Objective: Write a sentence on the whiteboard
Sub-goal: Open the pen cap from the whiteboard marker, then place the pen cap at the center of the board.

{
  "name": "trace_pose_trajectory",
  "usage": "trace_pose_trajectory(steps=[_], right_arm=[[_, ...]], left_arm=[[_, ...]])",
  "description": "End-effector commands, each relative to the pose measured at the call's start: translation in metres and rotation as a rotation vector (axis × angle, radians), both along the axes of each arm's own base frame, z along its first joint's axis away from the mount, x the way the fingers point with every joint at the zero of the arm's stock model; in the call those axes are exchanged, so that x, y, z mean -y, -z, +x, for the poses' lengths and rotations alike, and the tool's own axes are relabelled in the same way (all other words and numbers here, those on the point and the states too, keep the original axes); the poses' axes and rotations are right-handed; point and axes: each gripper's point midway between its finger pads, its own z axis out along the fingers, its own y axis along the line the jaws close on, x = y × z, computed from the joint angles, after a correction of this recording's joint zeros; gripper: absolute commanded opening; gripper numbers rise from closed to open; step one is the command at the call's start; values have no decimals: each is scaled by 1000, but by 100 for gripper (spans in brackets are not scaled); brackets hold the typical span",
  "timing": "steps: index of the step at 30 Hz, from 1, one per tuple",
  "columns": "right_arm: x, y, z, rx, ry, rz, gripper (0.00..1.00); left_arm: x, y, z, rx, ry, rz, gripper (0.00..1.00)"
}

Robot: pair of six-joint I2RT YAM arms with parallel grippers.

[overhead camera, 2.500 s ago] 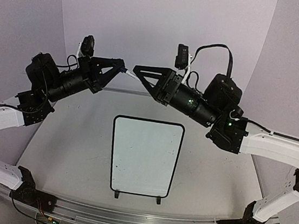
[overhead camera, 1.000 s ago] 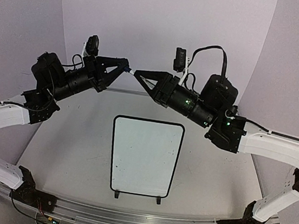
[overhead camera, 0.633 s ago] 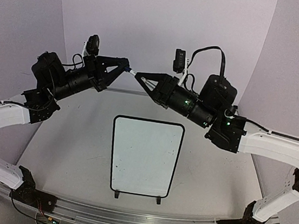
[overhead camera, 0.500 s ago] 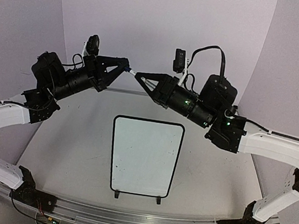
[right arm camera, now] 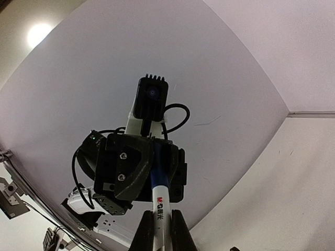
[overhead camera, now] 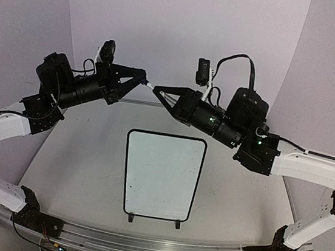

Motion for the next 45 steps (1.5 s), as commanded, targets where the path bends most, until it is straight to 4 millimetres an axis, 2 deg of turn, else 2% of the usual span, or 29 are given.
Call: trace_pose_trajectory(steps=[1,3,7,10,11,14,16,19,23,26,30,37,45], right_arm=[[36,-27,-5,40,83,34,0],[43,-28,-7,49,91,25,0],[58,-29,-13,71,110,1,0],[71,-30,-17,95,131,-43,0],[76,-29,-18,99,143,-61,0],[90,-26,-19,114,177,-115,0],[98,-21,-20,124,196,-150,0],[109,-12,-19,128,233,-200,0],[112,-7,-19,136,239,-233,0],[106,-3,-19,140,225,-251,0],[99,0,-19,142,205,-272,0],[99,6,-19,132,202,-285,0],[102,15,-20,113,202,-303,0]], left_arm=[[-70,-44,40,54,-257,-57,0],[-82,-50,47,57,-297,-60,0],[-86,-51,54,57,-318,-32,0],[-86,-21,63,32,-361,113,0],[-87,-3,68,13,-386,192,0],[-98,80,80,-112,-448,489,0],[-109,142,79,-225,-457,682,0],[-116,222,69,-361,-387,895,0],[-114,296,55,-488,-241,1066,0],[-117,334,51,-539,-194,1162,0],[-122,371,50,-588,-144,1266,0],[-125,408,51,-612,-102,1347,3],[-124,430,47,-642,-67,1360,14]])
